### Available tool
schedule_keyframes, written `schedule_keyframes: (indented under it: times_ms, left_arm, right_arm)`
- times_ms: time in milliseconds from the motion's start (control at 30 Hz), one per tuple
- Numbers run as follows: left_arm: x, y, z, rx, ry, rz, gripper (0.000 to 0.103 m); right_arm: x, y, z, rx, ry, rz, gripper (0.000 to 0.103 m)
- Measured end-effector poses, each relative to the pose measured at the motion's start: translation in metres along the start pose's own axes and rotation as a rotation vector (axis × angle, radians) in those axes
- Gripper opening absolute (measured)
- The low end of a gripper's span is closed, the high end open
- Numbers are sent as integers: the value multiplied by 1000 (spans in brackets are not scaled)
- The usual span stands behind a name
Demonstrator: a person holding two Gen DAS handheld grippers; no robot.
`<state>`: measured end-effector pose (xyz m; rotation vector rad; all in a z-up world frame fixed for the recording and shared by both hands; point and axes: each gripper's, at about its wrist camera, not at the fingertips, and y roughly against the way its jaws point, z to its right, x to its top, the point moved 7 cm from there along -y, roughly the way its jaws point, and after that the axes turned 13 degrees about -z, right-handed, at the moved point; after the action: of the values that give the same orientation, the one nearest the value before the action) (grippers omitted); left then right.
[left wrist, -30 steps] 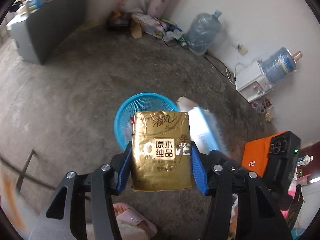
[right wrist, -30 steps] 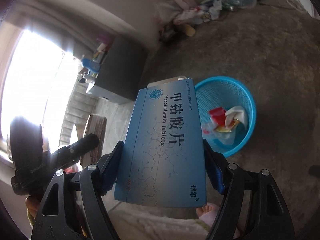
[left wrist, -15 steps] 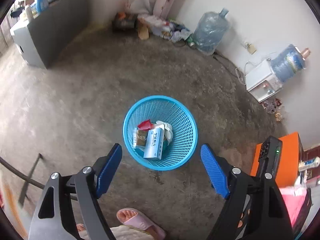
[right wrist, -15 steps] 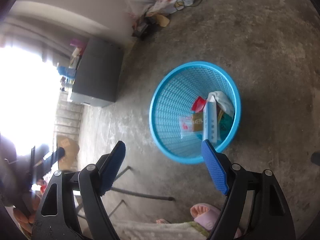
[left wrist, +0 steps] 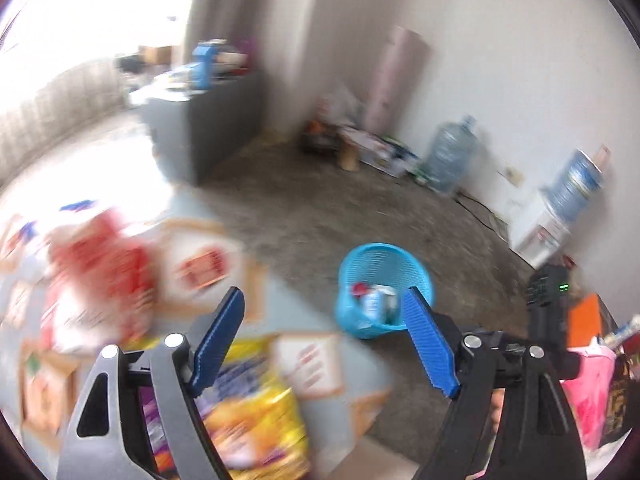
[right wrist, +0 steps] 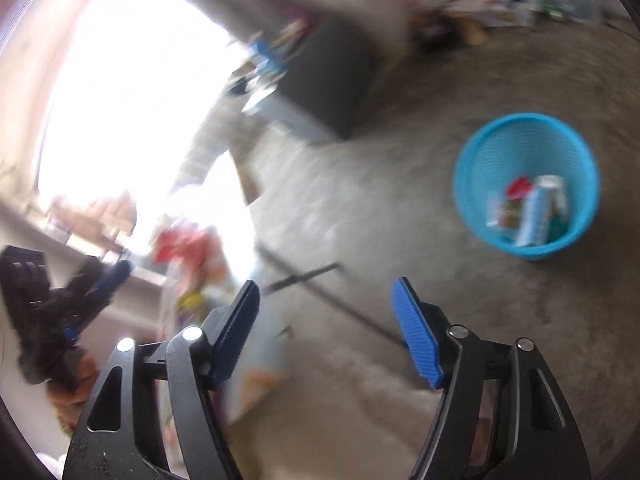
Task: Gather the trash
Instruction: 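Move both open tools back over the table toward the noodle bag, then grasp the purple-yellow noodle bag with the right tool while the left tool grasps the red-white snack bag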
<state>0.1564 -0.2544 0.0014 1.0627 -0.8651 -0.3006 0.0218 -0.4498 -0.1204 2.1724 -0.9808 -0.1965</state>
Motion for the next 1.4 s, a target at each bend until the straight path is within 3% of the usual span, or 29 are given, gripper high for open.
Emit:
schedule_keyframes:
  times_ms: [100,200,300,500,700,967,1133,1300,1400]
  left_arm:
    - [-33,21,-41,34,91,19,75]
    - [-71,28,-78,82,183,5,65]
    - [-108,29,-102,54,276,-17,53]
    - [-154,9,-120,34,346,-83,38]
    - [-163,-6,-118,14,357,-95,26]
    - [-167,-16,-122,-10,375,-121,18]
    - [-169,-16,-122,-23,373,-115,17]
    - [-170,-16,-122,-40,382,-107,17]
    - [-169,-15,-123,-38,382,-104,17]
  right_arm:
    - [-18,-18,-41,71,89,-84,57]
    - [-37,-41,-69,107,148,-170,48]
    - [-49,-59,-84,103,179,-229,43]
    - [-59,-72,-92,77,192,-270,40]
    - [-77,-89,-94,75,162,-339,35]
    - [-78,-98,-106,64,130,-341,31]
    - [-67,-88,-97,73,86,-284,33]
    - [-76,-99,-100,130,87,-340,33]
    - [-81,-101,-106,110,126,-333,33]
